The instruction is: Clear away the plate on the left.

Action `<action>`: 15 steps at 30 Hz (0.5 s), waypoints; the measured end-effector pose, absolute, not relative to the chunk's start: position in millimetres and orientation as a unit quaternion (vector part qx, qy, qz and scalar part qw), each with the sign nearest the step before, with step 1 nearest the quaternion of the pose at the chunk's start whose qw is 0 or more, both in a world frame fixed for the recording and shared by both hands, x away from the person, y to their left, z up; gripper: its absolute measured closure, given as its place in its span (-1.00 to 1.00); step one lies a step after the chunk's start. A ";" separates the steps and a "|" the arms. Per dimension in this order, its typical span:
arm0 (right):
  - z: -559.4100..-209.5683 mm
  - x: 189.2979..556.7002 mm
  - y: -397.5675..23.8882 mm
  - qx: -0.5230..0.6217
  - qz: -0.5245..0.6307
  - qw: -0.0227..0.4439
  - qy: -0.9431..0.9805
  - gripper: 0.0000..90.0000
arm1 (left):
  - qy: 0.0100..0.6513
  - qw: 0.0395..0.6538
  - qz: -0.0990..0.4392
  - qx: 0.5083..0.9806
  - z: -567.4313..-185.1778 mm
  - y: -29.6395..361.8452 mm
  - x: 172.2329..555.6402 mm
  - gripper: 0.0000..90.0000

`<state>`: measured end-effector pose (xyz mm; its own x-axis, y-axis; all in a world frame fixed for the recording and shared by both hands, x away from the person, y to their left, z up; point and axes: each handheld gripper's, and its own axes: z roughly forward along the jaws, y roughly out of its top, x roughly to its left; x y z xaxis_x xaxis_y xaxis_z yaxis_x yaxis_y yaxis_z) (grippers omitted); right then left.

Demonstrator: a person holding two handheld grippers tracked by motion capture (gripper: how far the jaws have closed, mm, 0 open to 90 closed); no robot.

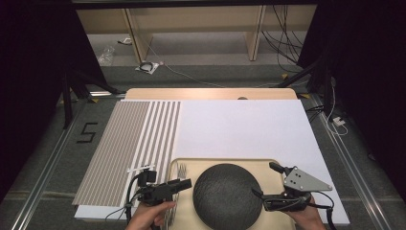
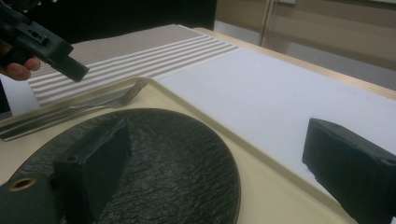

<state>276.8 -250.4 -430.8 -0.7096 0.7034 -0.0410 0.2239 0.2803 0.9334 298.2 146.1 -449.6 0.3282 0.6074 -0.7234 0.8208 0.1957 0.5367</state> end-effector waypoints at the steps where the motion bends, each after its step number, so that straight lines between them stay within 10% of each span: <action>1: -430.8 276.8 -250.5 0.303 0.517 0.231 0.767 -0.80 | 0.568 0.524 -0.100 0.627 -449.0 147.2 298.7 -0.27; 15: -430.9 277.2 -251.0 0.304 0.521 0.227 0.764 -0.80 | 0.507 0.550 -0.035 0.662 -436.3 153.8 298.7 -0.32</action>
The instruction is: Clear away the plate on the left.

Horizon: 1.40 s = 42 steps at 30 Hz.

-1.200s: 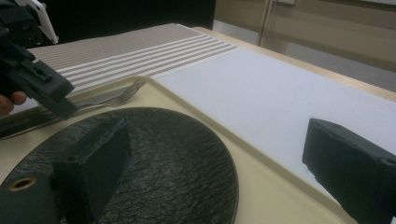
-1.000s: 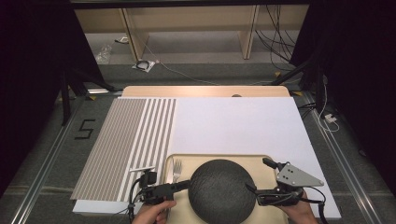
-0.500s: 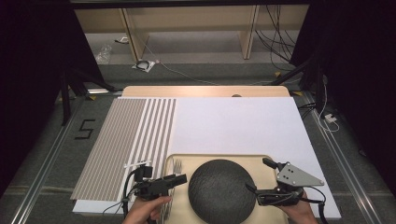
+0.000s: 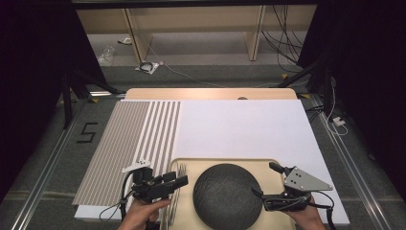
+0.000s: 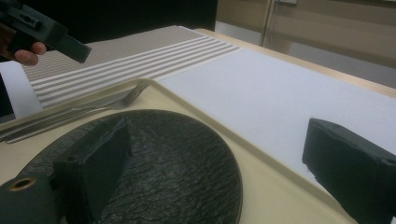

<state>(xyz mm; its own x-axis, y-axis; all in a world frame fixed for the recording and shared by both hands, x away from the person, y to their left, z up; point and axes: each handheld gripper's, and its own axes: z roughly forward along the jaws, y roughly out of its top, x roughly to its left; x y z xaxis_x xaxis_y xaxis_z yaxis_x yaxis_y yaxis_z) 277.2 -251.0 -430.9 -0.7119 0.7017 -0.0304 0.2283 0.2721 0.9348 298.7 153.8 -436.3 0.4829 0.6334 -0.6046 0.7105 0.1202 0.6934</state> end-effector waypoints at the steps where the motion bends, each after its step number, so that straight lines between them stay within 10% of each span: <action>1: -431.0 277.4 -251.0 0.304 0.521 0.227 0.764 -0.80 | 0.506 0.554 -0.034 0.660 -435.6 153.6 298.5 -0.33; 42: -430.5 278.1 -253.3 0.314 0.531 0.219 0.756 -0.80 | 0.366 0.592 0.193 0.692 -424.7 180.9 279.5 -0.58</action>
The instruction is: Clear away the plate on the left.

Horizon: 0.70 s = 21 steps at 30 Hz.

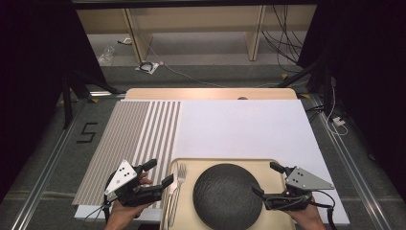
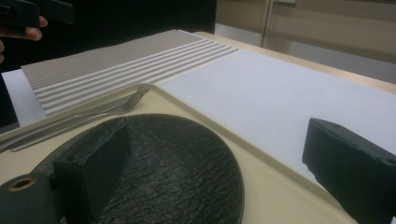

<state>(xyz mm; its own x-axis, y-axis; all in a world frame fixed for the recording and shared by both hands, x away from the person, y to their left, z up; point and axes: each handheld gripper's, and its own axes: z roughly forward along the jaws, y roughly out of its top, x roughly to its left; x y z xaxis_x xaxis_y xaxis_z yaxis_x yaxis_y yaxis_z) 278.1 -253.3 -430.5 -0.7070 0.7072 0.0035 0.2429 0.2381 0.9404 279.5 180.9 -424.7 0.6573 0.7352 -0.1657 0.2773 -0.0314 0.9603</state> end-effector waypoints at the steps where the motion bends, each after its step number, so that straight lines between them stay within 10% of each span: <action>1: -430.6 278.3 -253.4 0.314 0.533 0.217 0.755 -0.80 | 0.365 0.590 0.196 0.693 -425.1 180.2 279.1 -0.58; 21: -430.6 278.8 -254.2 0.318 0.537 0.213 0.752 -0.80 | 0.374 0.590 0.210 0.684 -426.2 179.1 277.7 -0.64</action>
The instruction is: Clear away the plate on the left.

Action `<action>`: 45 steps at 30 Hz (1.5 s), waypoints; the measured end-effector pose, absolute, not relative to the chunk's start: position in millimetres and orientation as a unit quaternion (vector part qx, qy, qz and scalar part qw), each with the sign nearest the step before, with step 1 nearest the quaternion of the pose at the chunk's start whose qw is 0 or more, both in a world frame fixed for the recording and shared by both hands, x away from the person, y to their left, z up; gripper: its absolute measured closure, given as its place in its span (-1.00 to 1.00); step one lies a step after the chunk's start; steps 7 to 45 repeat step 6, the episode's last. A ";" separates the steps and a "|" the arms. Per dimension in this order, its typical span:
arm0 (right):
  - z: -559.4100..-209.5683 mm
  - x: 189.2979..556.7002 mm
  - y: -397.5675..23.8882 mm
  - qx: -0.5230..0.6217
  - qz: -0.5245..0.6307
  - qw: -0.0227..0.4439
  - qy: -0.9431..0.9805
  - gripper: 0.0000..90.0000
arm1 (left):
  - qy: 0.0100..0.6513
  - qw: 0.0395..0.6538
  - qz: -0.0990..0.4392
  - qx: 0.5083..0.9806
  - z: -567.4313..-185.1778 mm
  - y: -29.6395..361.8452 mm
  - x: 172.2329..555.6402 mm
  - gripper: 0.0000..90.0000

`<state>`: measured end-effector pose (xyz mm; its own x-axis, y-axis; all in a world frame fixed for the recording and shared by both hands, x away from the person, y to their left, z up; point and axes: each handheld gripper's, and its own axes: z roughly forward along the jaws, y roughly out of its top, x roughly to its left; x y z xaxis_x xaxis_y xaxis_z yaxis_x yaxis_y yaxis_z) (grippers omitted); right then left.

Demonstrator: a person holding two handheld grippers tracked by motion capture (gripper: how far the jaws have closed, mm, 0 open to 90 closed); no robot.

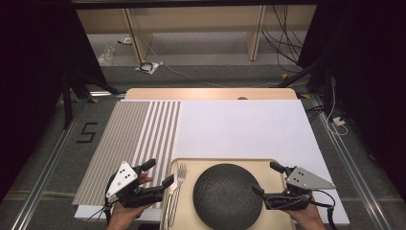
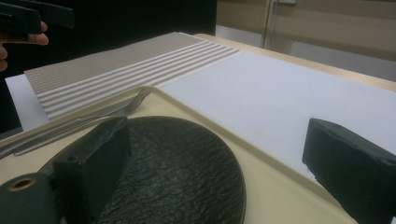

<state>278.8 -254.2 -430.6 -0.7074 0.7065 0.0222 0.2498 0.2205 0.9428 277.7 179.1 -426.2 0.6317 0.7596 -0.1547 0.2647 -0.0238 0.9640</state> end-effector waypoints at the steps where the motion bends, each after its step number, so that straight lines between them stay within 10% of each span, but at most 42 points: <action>1: -430.7 278.9 -254.1 0.318 0.539 0.213 0.751 -0.80 | 0.375 0.590 0.210 0.683 -426.2 179.4 277.9 -0.64; 45: -430.3 278.9 -254.6 0.318 0.539 0.213 0.751 -0.80 | 0.378 0.592 0.209 0.681 -426.2 180.1 278.3 -0.64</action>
